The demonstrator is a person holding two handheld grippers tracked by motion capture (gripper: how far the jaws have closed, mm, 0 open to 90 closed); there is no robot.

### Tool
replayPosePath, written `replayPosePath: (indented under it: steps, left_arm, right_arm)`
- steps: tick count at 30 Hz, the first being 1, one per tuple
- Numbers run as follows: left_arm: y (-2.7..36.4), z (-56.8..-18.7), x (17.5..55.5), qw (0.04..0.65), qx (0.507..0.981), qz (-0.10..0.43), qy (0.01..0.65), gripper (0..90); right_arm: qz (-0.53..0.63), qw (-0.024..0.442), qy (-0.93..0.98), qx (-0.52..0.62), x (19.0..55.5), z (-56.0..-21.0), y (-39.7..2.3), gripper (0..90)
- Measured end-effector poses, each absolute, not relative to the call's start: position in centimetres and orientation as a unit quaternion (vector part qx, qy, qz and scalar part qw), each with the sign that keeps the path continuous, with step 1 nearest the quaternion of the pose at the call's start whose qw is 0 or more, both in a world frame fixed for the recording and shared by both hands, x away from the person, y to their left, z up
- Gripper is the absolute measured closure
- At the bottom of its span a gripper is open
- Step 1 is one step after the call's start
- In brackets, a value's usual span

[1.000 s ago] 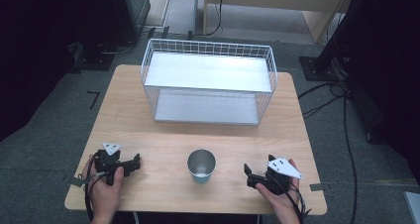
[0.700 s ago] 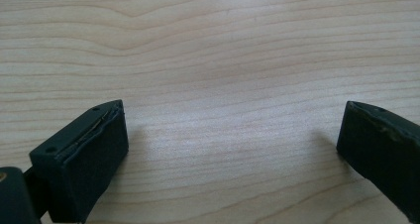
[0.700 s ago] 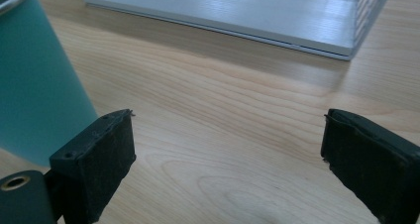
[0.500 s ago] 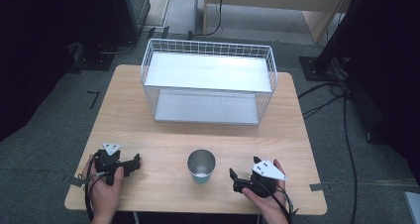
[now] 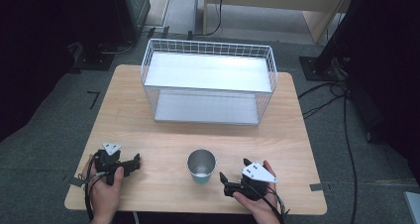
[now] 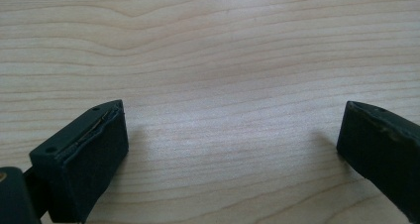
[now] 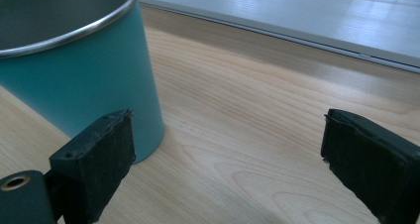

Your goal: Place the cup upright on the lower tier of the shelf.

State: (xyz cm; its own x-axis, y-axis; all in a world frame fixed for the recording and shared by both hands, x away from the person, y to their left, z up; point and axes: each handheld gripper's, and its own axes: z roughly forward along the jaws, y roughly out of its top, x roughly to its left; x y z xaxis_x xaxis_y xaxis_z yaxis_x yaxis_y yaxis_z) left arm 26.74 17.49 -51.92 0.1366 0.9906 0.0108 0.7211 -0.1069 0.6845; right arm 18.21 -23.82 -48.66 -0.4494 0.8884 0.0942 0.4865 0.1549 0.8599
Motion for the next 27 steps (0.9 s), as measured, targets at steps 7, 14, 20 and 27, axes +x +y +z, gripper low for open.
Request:
replayPosePath:
  steps: [7, 14, 20, 27]
  left_arm:
    - [17.5, -51.9, 26.7, 0.274, 0.702, 0.246, 0.609, 0.0]
    - [17.5, -51.9, 26.7, 0.274, 0.703, 0.245, 0.609, 0.0]
    - [17.5, -51.9, 26.7, 0.274, 0.703, 0.245, 0.609, 0.0]
    - [17.5, -51.9, 26.7, 0.274, 0.702, 0.246, 0.609, 0.0]
  right_arm:
    - [0.451, 0.219, 0.73, 0.465, 18.1, -48.6, -23.0, 6.4]
    - [0.455, 0.212, 0.732, 0.46, 18.0, -48.6, -22.1, 6.5]
    - [0.451, 0.209, 0.744, 0.447, 18.1, -48.7, -21.3, 6.5]
    - [0.454, 0.204, 0.751, 0.435, 18.2, -48.7, -20.5, 6.5]
